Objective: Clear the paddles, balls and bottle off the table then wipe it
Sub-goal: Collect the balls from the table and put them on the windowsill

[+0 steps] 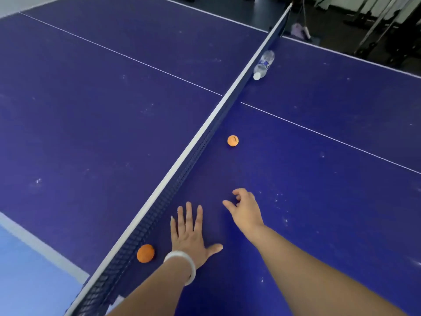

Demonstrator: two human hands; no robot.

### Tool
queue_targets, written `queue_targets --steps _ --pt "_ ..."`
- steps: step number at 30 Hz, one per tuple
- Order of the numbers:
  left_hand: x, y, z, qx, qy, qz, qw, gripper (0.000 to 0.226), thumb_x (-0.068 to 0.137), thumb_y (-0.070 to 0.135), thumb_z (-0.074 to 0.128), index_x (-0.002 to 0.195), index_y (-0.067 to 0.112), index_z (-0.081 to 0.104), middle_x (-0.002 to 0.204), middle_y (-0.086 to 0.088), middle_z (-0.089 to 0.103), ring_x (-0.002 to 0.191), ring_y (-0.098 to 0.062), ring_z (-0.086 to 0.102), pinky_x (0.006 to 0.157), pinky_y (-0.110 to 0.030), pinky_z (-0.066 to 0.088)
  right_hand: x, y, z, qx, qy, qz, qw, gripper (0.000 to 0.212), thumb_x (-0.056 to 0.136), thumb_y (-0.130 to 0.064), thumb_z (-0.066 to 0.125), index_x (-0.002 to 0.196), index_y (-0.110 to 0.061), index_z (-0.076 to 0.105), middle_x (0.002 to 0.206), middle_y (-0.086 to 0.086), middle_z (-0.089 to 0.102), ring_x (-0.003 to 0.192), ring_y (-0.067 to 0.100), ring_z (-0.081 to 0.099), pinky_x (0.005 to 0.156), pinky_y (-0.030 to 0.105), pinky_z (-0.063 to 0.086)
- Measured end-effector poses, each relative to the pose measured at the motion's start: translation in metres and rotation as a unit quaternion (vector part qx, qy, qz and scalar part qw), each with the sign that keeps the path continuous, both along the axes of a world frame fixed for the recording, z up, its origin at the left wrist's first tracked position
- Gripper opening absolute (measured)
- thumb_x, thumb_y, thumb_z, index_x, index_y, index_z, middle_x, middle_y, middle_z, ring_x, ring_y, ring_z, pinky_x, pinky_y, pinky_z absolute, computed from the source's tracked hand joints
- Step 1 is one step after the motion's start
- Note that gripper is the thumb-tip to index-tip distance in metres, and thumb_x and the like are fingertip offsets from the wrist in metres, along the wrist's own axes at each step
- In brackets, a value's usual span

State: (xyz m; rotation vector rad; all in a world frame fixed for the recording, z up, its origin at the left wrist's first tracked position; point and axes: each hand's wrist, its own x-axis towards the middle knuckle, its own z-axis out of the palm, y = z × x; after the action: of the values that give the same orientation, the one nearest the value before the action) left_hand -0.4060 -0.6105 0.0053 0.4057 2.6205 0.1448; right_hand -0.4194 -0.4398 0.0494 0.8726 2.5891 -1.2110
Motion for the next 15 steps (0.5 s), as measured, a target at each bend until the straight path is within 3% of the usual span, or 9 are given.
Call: queue_targets --steps 4,9,15 --pt "-0.008 0.003 -0.005 -0.001 -0.020 0.015 1.000 0.123 0.068 0.092 0.036 0.126 0.033 -0.055 0.137 0.000 -0.060 0.125 -0.026 -0.055 0.110 -0.052 -0.028 -0.060 0.036 -0.003 0.040 0.041 -0.005 0.998 0.069 0.088 -0.042 0.070 0.144 -0.018 0.038 0.141 0.002 0.040 0.128 0.022 0.041 0.096 0.040 0.047" --pt "-0.008 0.003 -0.002 -0.008 -0.034 0.018 0.999 0.127 0.065 0.094 0.039 0.131 0.033 -0.051 0.137 0.001 -0.059 0.125 -0.024 -0.056 0.108 -0.050 -0.031 -0.133 0.068 -0.008 0.109 0.078 0.042 0.990 0.094 0.082 -0.051 0.072 0.154 -0.021 0.020 0.156 0.003 0.025 0.135 0.028 0.030 0.111 0.043 0.035" --pt "-0.010 0.005 0.004 -0.025 -0.057 0.014 0.998 0.126 0.063 0.095 0.038 0.129 0.035 -0.053 0.136 0.003 -0.060 0.122 -0.021 -0.059 0.097 -0.043 -0.043 -0.187 0.082 -0.024 0.175 0.057 0.157 0.970 0.093 0.083 -0.054 0.070 0.155 -0.029 0.017 0.161 0.002 0.019 0.139 0.032 0.030 0.114 0.044 0.025"
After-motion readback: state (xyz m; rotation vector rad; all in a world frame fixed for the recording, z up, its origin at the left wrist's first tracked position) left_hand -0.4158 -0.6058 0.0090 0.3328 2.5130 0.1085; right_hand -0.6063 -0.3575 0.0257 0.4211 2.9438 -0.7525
